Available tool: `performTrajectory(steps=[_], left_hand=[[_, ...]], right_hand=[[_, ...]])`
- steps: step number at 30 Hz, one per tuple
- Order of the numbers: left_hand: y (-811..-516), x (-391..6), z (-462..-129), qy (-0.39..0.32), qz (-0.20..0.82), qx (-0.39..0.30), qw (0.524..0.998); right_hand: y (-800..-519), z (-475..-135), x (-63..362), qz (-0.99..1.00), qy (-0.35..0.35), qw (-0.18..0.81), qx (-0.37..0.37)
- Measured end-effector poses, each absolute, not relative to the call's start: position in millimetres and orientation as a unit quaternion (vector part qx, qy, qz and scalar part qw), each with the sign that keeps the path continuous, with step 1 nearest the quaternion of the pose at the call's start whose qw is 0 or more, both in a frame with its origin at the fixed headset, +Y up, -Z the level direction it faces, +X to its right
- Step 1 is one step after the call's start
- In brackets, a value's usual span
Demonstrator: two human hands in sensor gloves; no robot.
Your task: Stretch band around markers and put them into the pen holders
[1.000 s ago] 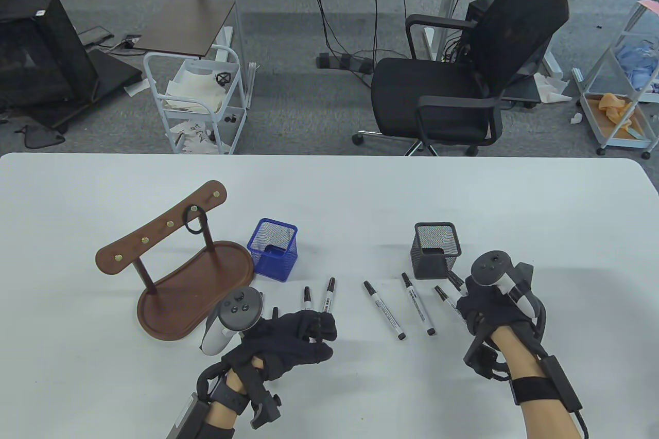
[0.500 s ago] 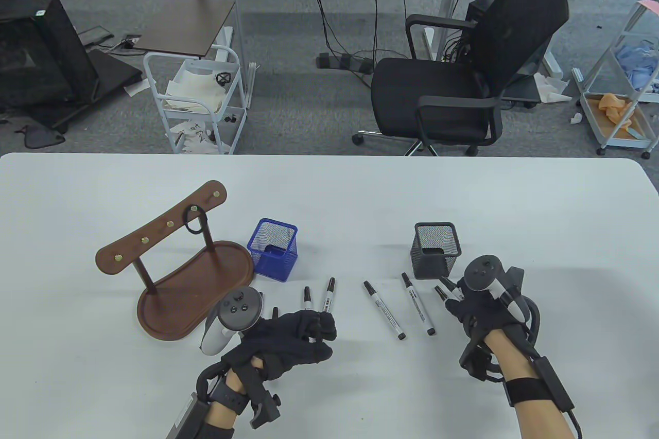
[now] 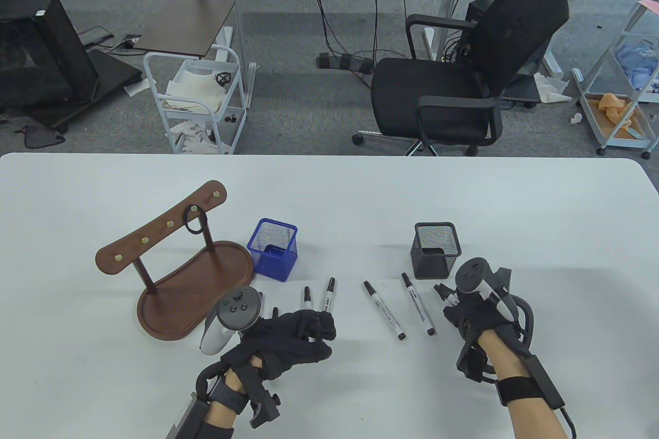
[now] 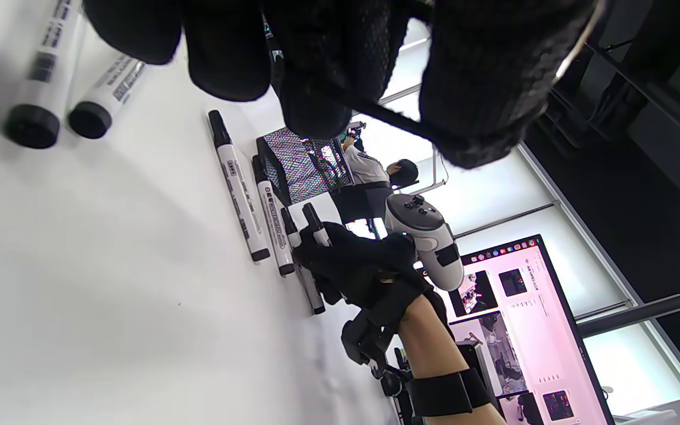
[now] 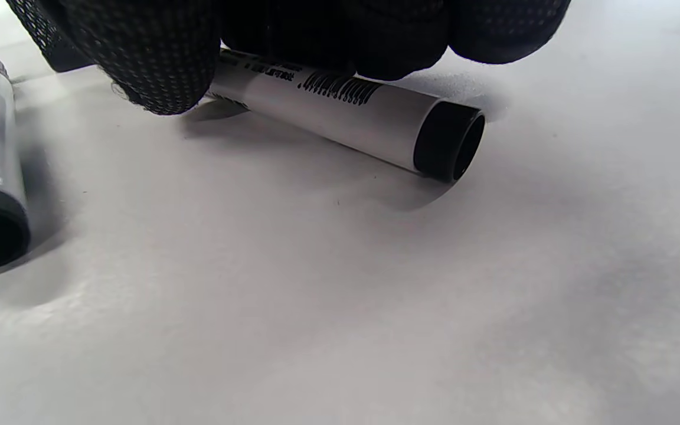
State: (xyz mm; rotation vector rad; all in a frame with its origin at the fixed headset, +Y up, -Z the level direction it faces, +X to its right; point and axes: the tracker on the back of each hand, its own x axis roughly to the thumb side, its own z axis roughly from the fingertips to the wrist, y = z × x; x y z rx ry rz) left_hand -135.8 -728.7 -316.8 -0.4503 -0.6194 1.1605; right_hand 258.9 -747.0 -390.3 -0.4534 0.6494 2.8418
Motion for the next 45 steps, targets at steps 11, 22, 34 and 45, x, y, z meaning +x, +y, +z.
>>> performTrajectory(steps=[11,22,34,45], left_hand=[[-728,-136,-317,-0.285,0.535,-0.206,0.768],[-728,-138,-316,-0.283,0.537,-0.204,0.768],[-728,-139,-316,-0.28,0.538,-0.205,0.768],[-727,-139,-316,-0.283,0.539,-0.204,0.767]], right_hand=[[-748,-390,255,0.961,0.211,0.089,-0.158],[-749,-390,249,0.963,0.209,0.074,-0.153],[-736,-386,246,0.959,0.224,0.101,-0.143],[-719,-383,238,0.949,0.243,0.159,-0.124]])
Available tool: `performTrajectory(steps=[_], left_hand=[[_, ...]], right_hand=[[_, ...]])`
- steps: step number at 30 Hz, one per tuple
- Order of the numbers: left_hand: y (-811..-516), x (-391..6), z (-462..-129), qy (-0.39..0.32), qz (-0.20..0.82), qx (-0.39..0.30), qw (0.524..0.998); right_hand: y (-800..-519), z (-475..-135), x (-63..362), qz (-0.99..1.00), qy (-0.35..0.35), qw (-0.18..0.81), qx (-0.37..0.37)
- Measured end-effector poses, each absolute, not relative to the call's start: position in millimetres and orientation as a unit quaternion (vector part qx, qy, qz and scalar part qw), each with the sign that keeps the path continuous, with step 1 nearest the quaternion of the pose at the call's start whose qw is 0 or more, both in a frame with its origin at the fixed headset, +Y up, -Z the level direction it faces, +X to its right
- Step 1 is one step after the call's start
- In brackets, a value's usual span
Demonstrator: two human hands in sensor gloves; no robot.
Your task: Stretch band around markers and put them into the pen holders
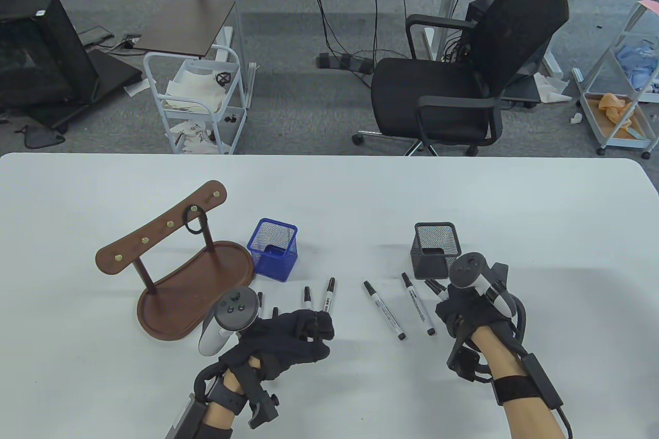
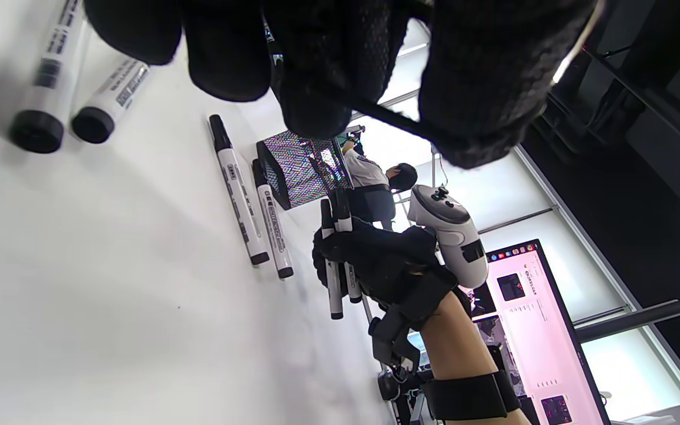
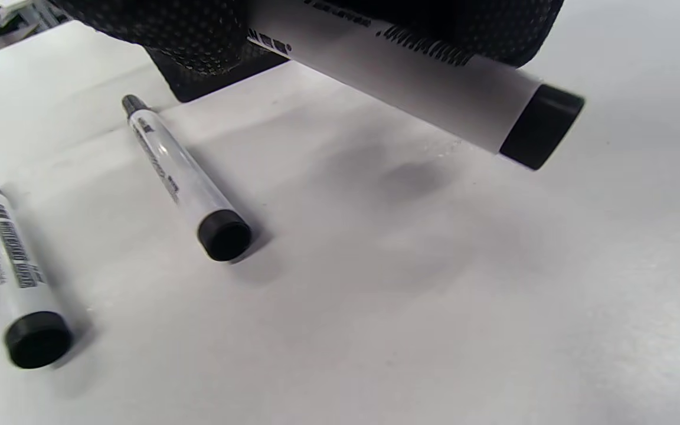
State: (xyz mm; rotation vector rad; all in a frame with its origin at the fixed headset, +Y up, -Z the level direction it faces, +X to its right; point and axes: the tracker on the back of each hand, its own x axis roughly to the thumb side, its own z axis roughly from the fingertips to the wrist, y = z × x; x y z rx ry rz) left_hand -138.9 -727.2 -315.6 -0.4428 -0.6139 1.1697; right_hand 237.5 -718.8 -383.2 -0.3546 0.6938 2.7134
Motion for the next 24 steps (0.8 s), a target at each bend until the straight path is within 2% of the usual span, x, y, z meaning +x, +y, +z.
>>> performTrajectory(steps=[10,24], left_hand=[[-726,-140,-315,-0.284,0.541,-0.2,0.766],[-725,-142,-315,-0.285,0.543,-0.196,0.765]], right_hand=[[-708,-385,223,0.943,0.24,0.203,-0.11],[-717,-391,207,0.943,0.231,0.209,-0.114]])
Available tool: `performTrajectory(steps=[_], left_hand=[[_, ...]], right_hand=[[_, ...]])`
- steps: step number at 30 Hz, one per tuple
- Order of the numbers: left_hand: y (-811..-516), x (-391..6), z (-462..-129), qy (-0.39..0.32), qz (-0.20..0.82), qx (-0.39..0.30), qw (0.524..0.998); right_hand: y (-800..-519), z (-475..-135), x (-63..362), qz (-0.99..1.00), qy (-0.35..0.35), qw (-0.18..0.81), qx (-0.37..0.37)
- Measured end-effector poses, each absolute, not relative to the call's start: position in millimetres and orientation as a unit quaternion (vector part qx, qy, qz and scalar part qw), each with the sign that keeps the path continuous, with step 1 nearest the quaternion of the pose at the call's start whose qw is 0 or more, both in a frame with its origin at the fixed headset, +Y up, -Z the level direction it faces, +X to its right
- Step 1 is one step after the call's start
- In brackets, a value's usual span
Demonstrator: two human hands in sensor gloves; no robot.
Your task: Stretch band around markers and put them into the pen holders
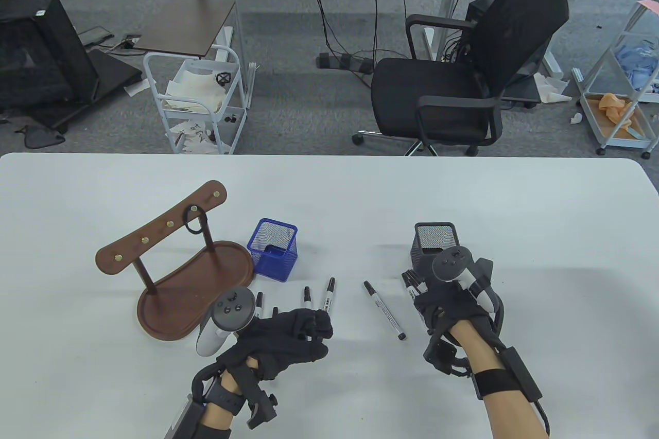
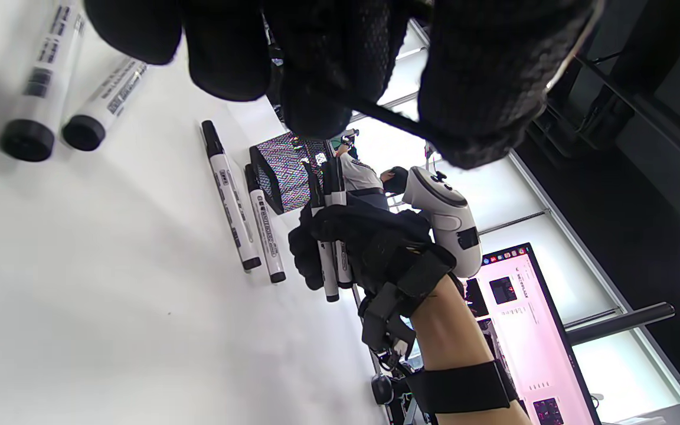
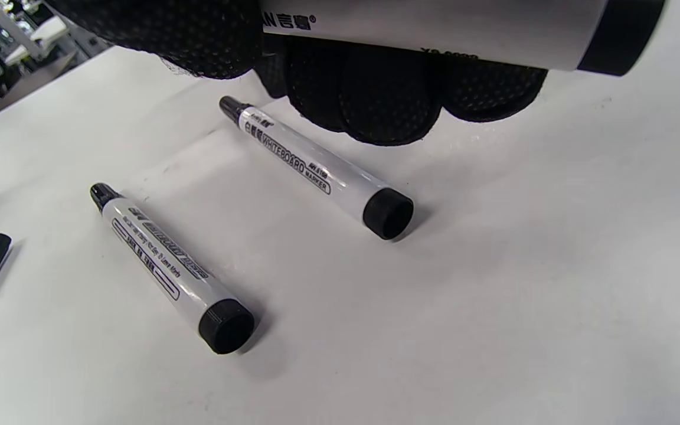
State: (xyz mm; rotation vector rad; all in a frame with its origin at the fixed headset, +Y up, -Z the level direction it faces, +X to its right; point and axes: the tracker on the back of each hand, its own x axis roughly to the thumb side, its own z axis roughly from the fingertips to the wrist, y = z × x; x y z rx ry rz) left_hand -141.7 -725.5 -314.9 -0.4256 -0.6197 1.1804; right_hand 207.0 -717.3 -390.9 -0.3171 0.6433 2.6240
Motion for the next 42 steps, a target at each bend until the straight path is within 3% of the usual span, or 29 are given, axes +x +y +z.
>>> performTrajectory(steps=[24,42], left_hand=[[-726,-143,-315,-0.281,0.541,-0.198,0.767],[-726,-143,-315,-0.281,0.541,-0.198,0.768]], right_hand=[[-744,-406,191,0.964,0.183,0.107,-0.163],[-748,-409,186,0.964,0.179,0.105,-0.165]])
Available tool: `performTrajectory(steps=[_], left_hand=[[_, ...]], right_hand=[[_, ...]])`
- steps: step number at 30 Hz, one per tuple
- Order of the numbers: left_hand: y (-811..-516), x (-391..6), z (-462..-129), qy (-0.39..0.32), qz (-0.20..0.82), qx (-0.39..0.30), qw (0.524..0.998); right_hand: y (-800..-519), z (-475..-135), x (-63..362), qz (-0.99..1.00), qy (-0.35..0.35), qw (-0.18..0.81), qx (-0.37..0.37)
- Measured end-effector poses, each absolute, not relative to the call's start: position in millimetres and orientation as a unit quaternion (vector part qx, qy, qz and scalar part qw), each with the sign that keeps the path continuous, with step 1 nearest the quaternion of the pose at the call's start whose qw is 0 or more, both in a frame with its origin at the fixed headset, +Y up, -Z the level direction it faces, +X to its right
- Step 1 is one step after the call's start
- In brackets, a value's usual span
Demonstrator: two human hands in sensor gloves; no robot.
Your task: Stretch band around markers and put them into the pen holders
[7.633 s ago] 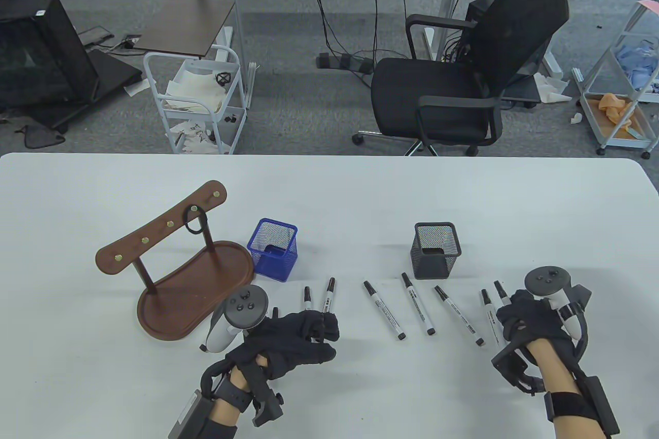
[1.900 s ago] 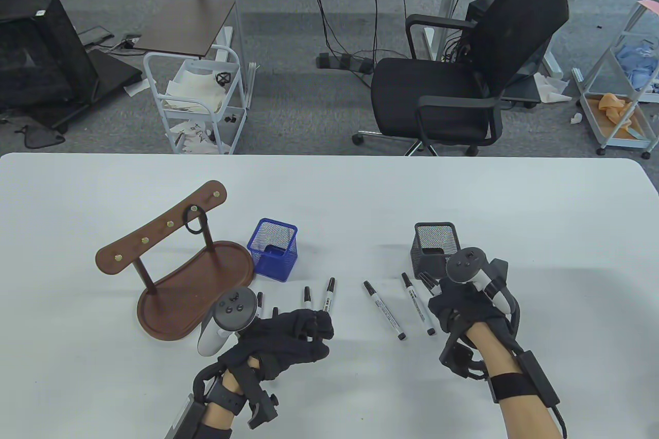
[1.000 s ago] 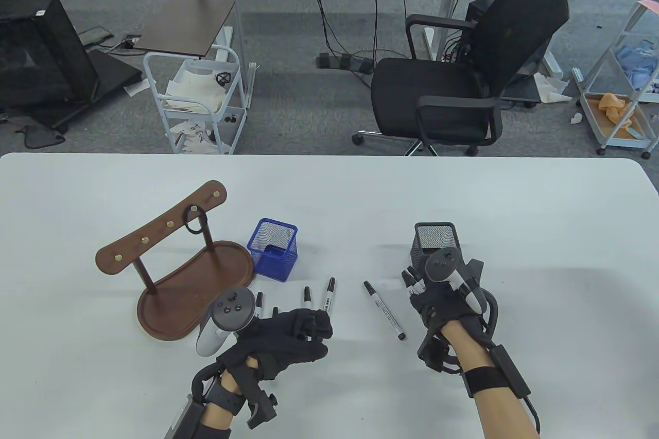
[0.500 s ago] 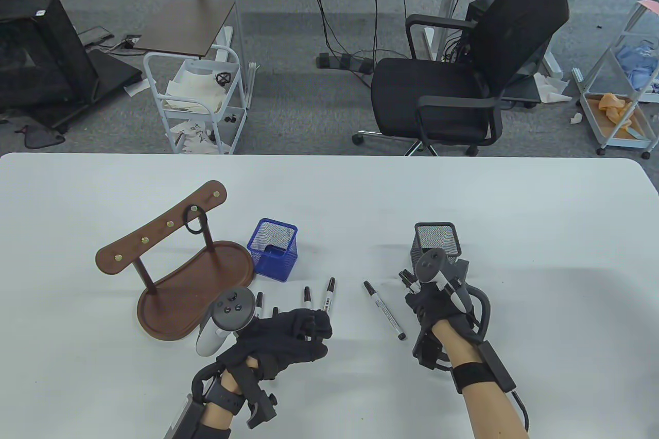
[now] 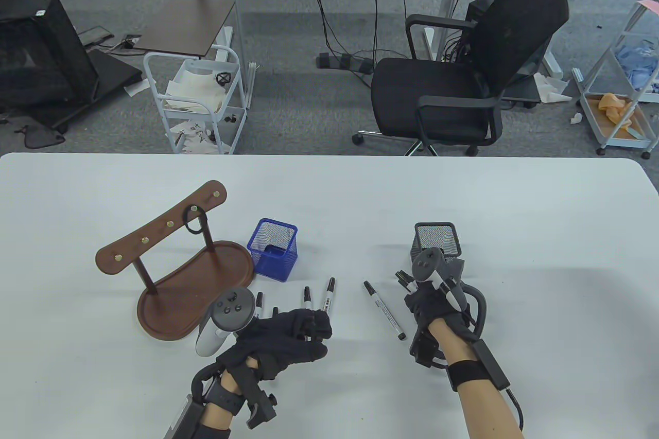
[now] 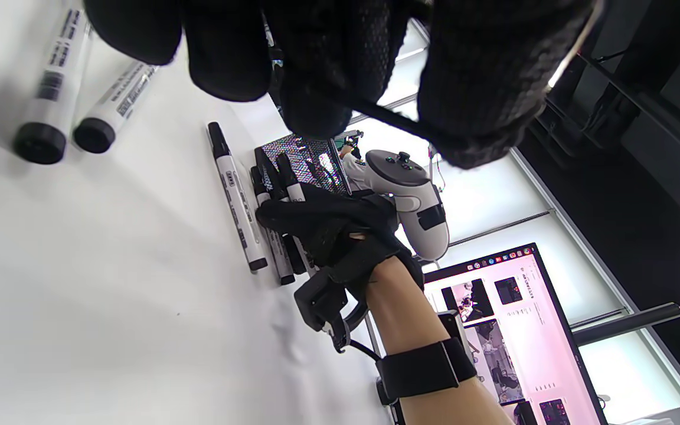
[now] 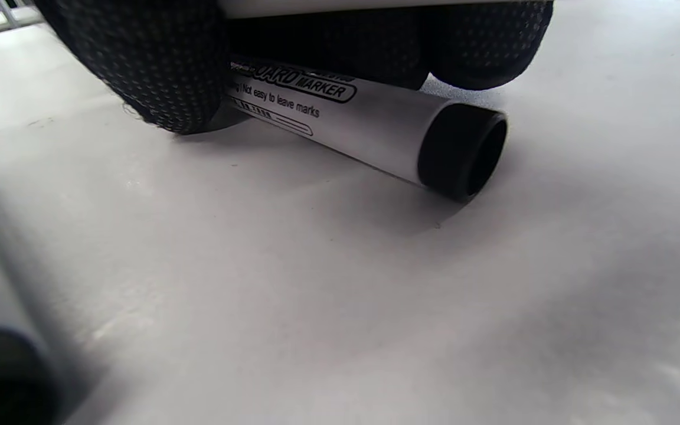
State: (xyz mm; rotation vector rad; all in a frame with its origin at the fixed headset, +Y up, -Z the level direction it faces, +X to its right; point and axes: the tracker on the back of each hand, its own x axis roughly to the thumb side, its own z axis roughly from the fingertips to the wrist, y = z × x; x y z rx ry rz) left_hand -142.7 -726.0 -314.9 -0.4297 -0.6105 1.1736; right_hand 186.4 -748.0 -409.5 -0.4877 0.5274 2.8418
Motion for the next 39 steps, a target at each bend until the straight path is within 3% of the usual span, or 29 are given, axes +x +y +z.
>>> performTrajectory(steps=[7,26,39], left_hand=[[-726,-143,-315,-0.28,0.543,-0.199,0.767],[-726,-143,-315,-0.28,0.543,-0.198,0.766],[-726,-143,-314,-0.278,0.542,-0.199,0.767]], right_hand=[[-748,-409,184,0.965,0.189,0.098,-0.154],[-720,-399,174,0.942,0.262,0.195,-0.084],[-716,-399,164,0.94,0.254,0.216,-0.065]])
